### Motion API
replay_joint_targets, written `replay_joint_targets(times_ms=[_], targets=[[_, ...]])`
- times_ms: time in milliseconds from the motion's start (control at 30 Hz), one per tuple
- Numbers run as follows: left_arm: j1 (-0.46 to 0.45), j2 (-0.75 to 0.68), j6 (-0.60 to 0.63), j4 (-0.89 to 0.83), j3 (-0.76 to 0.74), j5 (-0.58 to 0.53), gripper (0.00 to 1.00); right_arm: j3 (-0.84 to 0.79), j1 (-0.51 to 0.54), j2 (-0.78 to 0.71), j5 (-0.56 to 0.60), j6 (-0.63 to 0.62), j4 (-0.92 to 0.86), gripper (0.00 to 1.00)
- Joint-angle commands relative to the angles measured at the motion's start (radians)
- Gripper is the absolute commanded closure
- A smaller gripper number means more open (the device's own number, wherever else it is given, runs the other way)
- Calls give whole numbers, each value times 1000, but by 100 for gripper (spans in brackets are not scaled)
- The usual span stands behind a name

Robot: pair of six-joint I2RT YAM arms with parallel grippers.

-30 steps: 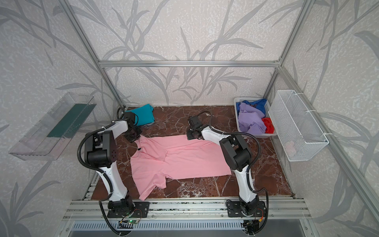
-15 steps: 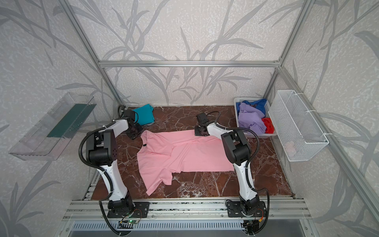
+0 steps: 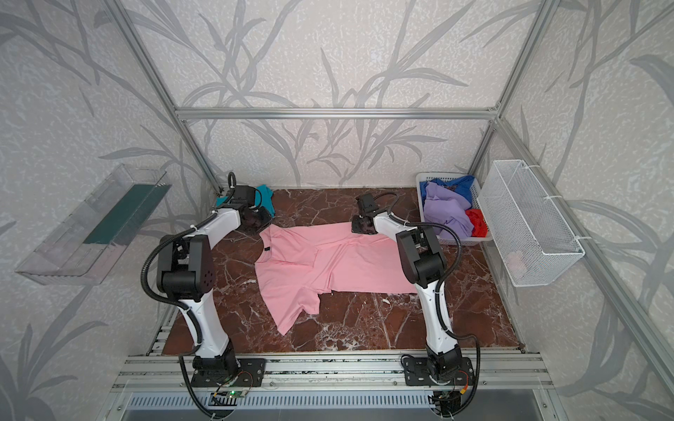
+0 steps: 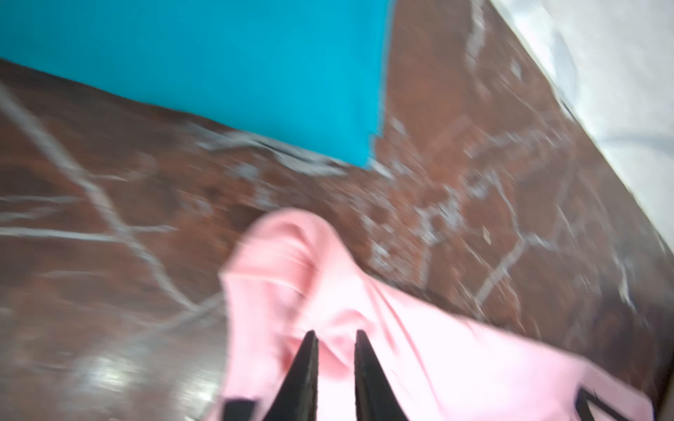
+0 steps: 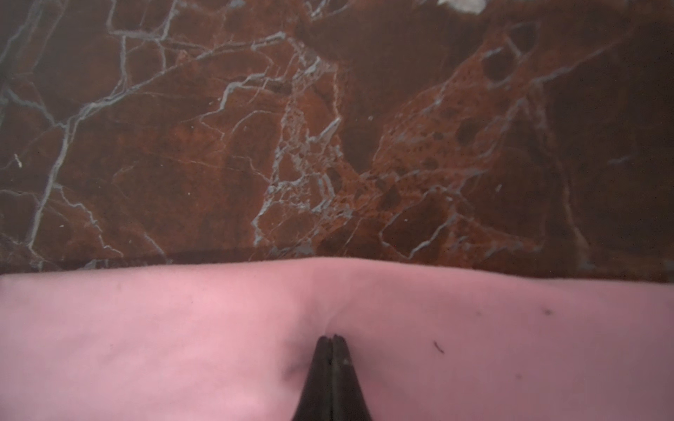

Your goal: Fold and stack the t-shirts

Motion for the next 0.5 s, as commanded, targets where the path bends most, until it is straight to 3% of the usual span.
replay_joint_targets(times_ms=[0, 467], targets=[[9, 15, -2, 2, -35, -4, 82, -31, 5, -23, -10, -8, -45, 97], [3, 95, -44, 41, -67, -58, 79, -41, 6, -32, 3, -22, -45, 97]])
